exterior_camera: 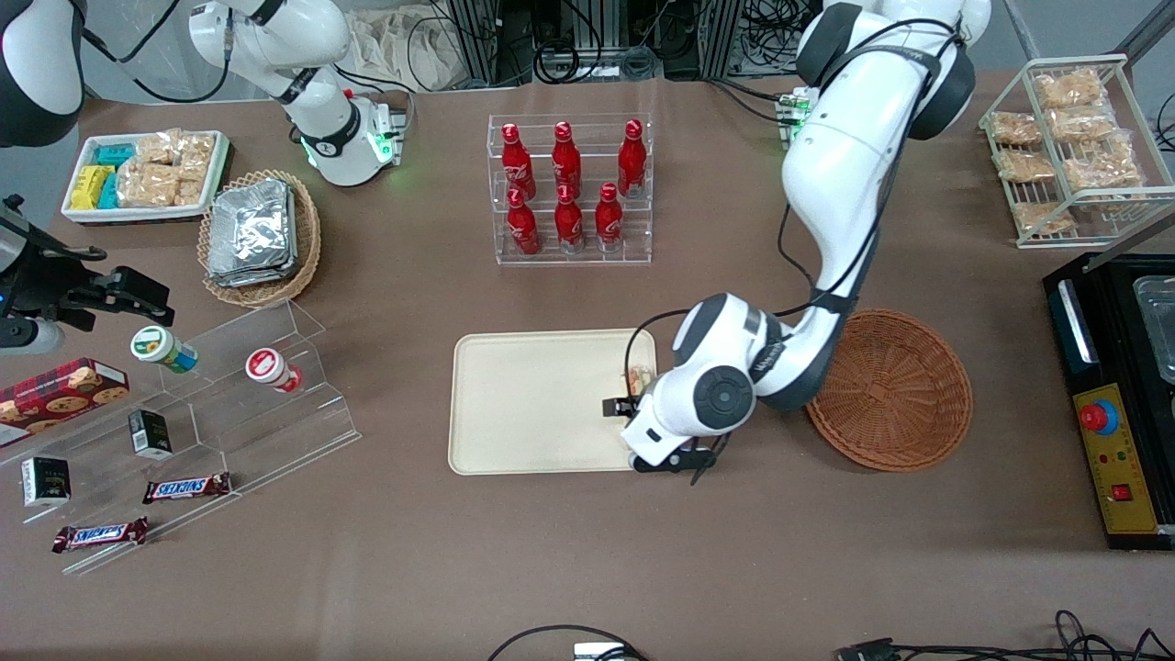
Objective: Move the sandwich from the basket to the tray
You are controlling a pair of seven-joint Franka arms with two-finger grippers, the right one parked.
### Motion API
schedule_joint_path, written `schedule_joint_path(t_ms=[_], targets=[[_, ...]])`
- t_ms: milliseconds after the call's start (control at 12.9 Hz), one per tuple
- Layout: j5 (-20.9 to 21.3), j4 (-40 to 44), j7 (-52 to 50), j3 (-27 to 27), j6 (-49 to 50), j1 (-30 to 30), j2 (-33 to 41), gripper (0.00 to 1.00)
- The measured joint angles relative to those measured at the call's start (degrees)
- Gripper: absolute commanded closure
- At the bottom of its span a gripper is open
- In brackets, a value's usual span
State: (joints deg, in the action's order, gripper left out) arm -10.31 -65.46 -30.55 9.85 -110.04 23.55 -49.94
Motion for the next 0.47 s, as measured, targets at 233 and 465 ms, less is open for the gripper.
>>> schedule_joint_path(t_ms=[233,465], targets=[[0.26,1.13,0.07,-0.34,12.71,-5.10,8.36,0.00],[7.22,1.21,2.87,-0.62,26.95,-11.39,17.54,0.00]])
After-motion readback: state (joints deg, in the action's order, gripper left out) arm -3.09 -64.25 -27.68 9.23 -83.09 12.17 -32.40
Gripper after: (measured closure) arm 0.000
